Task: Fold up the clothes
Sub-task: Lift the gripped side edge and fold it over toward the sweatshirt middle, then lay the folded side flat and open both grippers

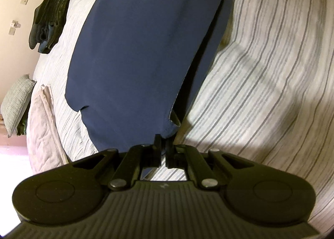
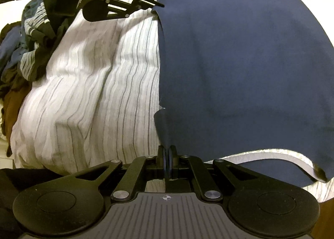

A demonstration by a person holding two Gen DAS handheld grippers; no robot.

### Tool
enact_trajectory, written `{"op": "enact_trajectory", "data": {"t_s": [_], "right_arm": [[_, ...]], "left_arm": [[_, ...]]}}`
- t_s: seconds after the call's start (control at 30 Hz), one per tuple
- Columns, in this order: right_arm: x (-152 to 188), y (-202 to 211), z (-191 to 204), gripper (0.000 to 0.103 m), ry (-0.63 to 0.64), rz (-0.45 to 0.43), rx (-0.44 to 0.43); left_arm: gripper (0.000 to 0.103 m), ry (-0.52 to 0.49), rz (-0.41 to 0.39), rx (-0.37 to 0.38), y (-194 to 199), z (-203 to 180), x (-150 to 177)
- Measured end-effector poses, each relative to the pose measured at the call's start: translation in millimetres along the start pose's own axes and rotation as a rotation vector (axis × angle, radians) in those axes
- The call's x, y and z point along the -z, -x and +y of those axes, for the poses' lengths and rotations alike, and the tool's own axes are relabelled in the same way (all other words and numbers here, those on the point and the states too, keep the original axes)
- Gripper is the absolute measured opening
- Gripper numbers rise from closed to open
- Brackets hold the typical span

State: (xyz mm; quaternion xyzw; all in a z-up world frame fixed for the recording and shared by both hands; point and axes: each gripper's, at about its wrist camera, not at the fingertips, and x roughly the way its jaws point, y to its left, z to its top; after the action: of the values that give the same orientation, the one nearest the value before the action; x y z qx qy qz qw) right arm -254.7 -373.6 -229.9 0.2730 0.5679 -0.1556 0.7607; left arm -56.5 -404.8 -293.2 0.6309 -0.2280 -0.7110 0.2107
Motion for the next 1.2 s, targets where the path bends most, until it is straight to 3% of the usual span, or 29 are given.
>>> {"op": "enact_trajectory", "data": {"t_s": [0.23,0.27,0.33,0.5,0.6,0.73,0.87,1.07,1.2], "right_arm": [[3,-10,4,0.005,0.013,0.012,0.044],[5,-9,5,0.033,0.003,0.012,0.045],[12,-4,8,0.074,-0.020,0.016,0.027],[25,14,12,0.073,-0.092,-0.025,0.000],[26,23,6,0.073,-0.165,-0.076,0.007],[33,41,-9,0.073,-0.210,-0.109,0.064],[39,59,-24,0.073,-0.255,-0.141,0.121],[41,89,-74,0.073,-0.318,-0.210,0.189],[23,105,-120,0.073,-0.319,-0.270,0.202]], "left_arm": [[0.003,0.001,0.040,0.008,-7,-8,-6],[0.006,0.003,0.046,0.012,-6,-9,-6],[0.009,0.016,0.062,0.023,0,-10,-5],[0.010,0.110,0.103,0.054,23,-12,-2],[0.010,0.252,0.104,0.041,42,-4,-10],[0.010,0.484,0.054,0.029,69,11,-37],[0.011,0.650,-0.035,0.069,84,10,-85],[0.013,0.754,-0.100,0.184,76,-9,-159],[0.012,0.750,-0.022,0.275,58,-30,-190]]}}
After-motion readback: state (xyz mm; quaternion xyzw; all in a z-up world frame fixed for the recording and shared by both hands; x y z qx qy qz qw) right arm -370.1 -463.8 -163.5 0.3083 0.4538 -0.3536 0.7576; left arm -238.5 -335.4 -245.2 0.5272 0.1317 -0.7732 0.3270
